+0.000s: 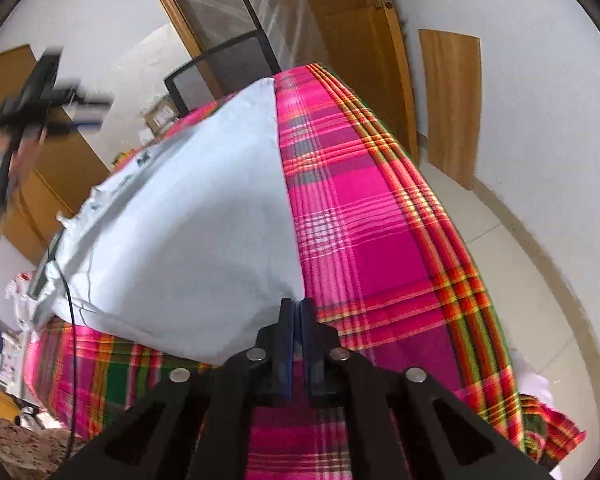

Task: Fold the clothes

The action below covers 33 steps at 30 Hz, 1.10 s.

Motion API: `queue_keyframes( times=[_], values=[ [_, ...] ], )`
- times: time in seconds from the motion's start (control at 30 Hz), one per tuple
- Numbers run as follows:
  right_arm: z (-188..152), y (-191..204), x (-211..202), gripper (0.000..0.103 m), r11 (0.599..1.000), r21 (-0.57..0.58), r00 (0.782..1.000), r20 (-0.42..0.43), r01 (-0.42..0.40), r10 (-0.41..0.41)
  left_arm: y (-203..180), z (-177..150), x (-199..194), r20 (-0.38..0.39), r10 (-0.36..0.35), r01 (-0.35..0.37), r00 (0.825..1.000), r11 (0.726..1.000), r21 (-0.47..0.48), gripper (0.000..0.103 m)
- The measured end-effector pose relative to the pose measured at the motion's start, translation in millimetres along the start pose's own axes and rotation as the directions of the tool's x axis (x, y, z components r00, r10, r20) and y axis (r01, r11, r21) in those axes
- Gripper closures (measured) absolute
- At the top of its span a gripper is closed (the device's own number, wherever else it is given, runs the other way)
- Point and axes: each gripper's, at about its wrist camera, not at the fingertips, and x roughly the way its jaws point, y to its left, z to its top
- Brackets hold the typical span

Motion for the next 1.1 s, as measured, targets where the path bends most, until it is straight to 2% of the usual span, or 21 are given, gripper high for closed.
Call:
queue_keyframes(
  times=[0.13, 0.27, 0.33, 0.43, 0.53, 0.63, 0.73, 0.83, 0.87, 0.97, 1.03, 1.1],
  values=[
    [-5, 3, -10, 0.100, 1.000, 0.006, 0.999, 0.031, -0.007, 0.006, 26, -67, -2, -0.047, 0.053, -0.053, 0.997, 0.999, -0.001, 0.043],
    [-8, 5, -21, 0.100, 1.000, 0.001, 0.999, 0.055, -0.001, 0.001, 59, -123, -4, -0.084, 0.106, -0.111, 0.991, 0.993, -0.049, 0.043],
    [-8, 7, -24, 0.100, 1.000, -0.010, 0.998, 0.059, 0.001, 0.000, 72, -146, -9, -0.089, 0.110, -0.117, 0.990, 0.990, -0.079, 0.043],
    [-8, 10, -23, 0.100, 1.000, -0.021, 0.998, 0.058, 0.014, -0.012, 85, -164, -12, -0.095, 0.122, -0.132, 0.988, 0.986, -0.101, 0.043],
    [-9, 11, -19, 0.100, 1.000, -0.016, 0.998, 0.052, 0.022, -0.021, 100, -169, -9, -0.106, 0.088, -0.106, 0.990, 0.977, -0.183, 0.043],
    [-12, 13, -15, 0.100, 0.999, -0.013, 0.999, 0.043, 0.031, -0.030, 109, -171, -1, -0.129, 0.092, -0.122, 0.987, 0.962, -0.246, 0.043],
    [-14, 13, -16, 0.100, 0.999, -0.009, 0.998, 0.045, 0.035, -0.035, 110, -180, 9, -0.183, 0.074, -0.122, 0.980, 0.956, -0.267, 0.043],
    [-13, 12, -17, 0.100, 0.999, -0.009, 0.998, 0.050, 0.035, -0.035, 110, -190, 8, -0.177, 0.049, -0.098, 0.983, 0.955, -0.280, 0.043],
    [-13, 12, -17, 0.100, 0.999, -0.009, 0.998, 0.050, 0.037, -0.036, 111, -194, 7, -0.171, 0.045, -0.093, 0.984, 0.954, -0.286, 0.044],
    [-13, 10, -16, 0.100, 0.999, -0.002, 0.999, 0.044, 0.033, -0.033, 112, -204, 1, -0.162, 0.067, -0.114, 0.984, 0.947, -0.302, 0.065],
    [-14, 9, -16, 0.100, 1.000, 0.003, 0.999, 0.042, 0.030, -0.030, 108, -209, -3, -0.150, 0.058, -0.100, 0.987, 0.952, -0.289, 0.079],
    [-15, 9, -15, 0.100, 1.000, 0.008, 0.999, 0.042, 0.027, -0.028, 105, -215, -4, -0.146, 0.065, -0.104, 0.987, 0.954, -0.282, 0.085]
  ],
)
